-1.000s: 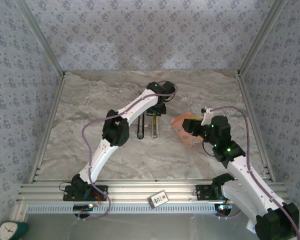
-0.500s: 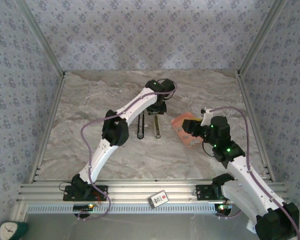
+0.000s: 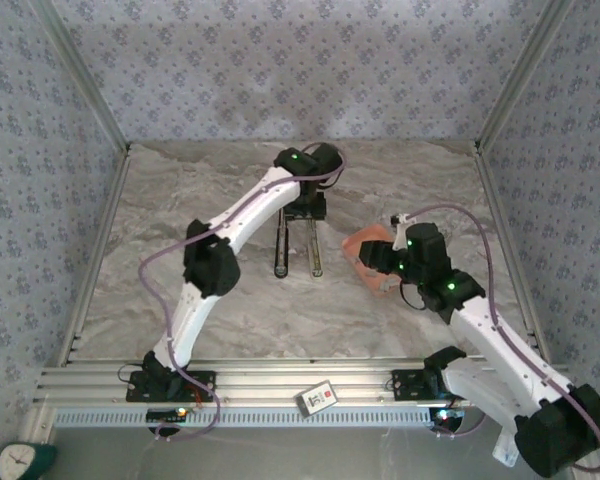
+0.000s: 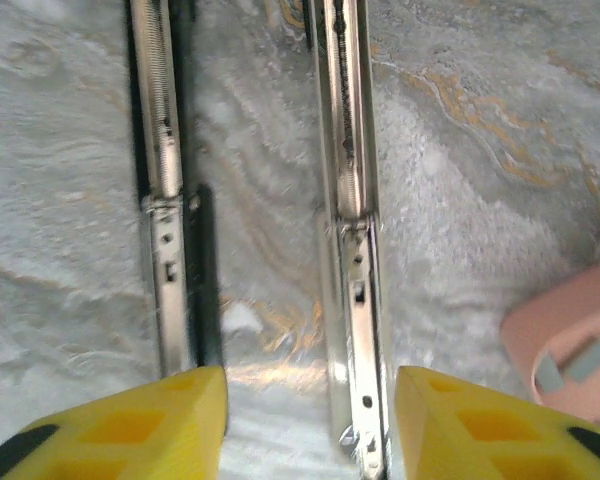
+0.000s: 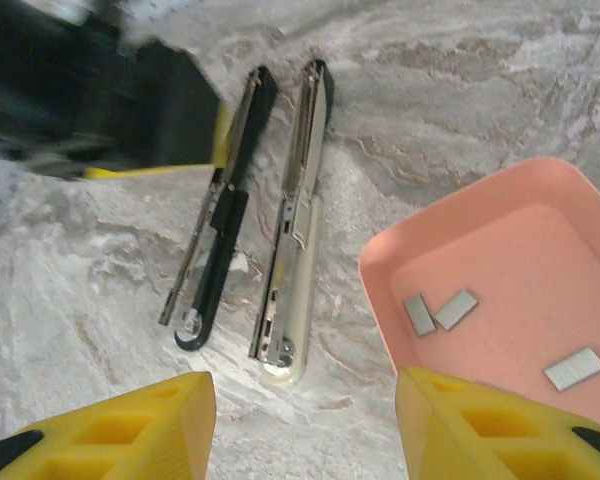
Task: Load the staples into the stapler
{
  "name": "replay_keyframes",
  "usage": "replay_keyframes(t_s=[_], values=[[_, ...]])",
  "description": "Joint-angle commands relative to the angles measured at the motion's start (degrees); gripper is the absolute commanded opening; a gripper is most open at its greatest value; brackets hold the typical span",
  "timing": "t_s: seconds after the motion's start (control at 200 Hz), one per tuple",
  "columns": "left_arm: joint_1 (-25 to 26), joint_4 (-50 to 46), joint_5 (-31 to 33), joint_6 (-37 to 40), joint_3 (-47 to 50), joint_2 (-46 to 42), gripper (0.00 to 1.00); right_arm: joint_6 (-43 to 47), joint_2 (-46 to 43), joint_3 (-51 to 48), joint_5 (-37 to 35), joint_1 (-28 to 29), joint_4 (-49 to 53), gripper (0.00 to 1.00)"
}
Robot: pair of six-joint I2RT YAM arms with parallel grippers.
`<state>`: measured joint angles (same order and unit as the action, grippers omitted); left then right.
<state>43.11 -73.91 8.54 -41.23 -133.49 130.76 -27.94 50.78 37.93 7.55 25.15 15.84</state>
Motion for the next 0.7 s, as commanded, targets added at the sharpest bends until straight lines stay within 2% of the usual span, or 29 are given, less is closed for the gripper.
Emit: replay_keyframes(t_s=[0.0,0.105,0.25,0.36,0.53,0.695], values=[[-0.7,5.7,-0.6,0.7,10.8,-10.3,0.57,-2.1,3.9,4.4,-4.3,1.5,8.8,0.51],[-2.4,12.6,-4.9,-0.2,24.4,-18.3,0.67,-2.3,8.7,7.9,-5.1,2.1,14.1,0.51],[-5.2,21.4,-8.8,-1.7,41.5,-28.7,0.72,-0.7,15.4,12.7,-6.1,2.1,23.0,0.5],[-7.3,26.6,-9.8,-2.3,51.8,-35.2,0.72,4.5,21.2,15.7,-4.9,2.0,28.7,0.53],[-10.6,29.6,-10.9,-2.4,60.5,-40.0,0.72,8.7,30.5,19.4,-1.1,0.4,31.6,0.6],[-12.1,32.0,-11.7,-2.9,64.8,-42.3,0.72,9.0,36.5,19.9,-0.4,0.6,29.4,0.61]])
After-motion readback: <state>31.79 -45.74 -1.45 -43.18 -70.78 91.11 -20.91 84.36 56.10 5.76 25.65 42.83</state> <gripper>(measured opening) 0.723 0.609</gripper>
